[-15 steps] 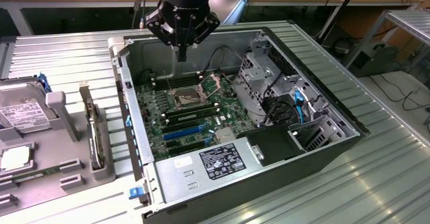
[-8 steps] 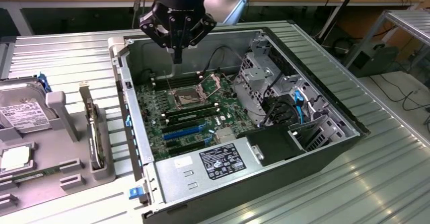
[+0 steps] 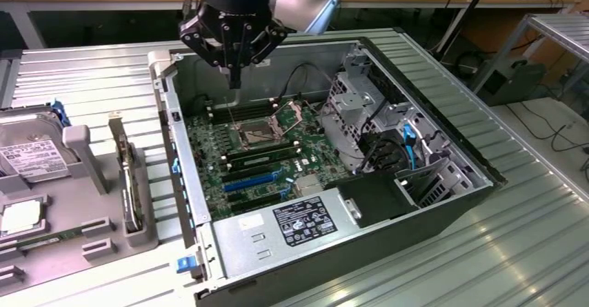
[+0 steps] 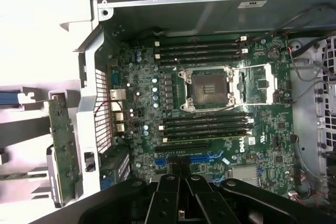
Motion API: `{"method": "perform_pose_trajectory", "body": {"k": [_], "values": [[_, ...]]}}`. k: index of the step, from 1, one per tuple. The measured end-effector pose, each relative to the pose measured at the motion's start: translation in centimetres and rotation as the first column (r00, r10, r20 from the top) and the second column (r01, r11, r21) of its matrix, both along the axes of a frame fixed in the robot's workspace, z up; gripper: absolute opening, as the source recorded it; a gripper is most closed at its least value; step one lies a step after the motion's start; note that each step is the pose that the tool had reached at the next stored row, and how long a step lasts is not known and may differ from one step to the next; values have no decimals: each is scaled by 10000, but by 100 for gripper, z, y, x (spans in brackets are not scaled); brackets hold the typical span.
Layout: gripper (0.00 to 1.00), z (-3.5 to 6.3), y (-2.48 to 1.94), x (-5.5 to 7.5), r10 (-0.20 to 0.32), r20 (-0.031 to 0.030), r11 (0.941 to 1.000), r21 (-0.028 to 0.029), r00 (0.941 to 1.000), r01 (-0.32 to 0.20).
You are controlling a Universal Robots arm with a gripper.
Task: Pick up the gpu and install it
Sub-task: 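Reach for the gpu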
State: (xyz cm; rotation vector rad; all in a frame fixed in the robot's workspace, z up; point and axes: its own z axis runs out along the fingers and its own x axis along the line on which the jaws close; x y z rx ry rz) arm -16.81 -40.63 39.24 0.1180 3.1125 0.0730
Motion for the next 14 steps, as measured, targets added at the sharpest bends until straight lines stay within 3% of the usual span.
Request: {"method": "perform_pose_trajectory", "body": {"k": [14], "values": [[11,0,-11,-257,-1,0,10000,0,10000,1]]}}
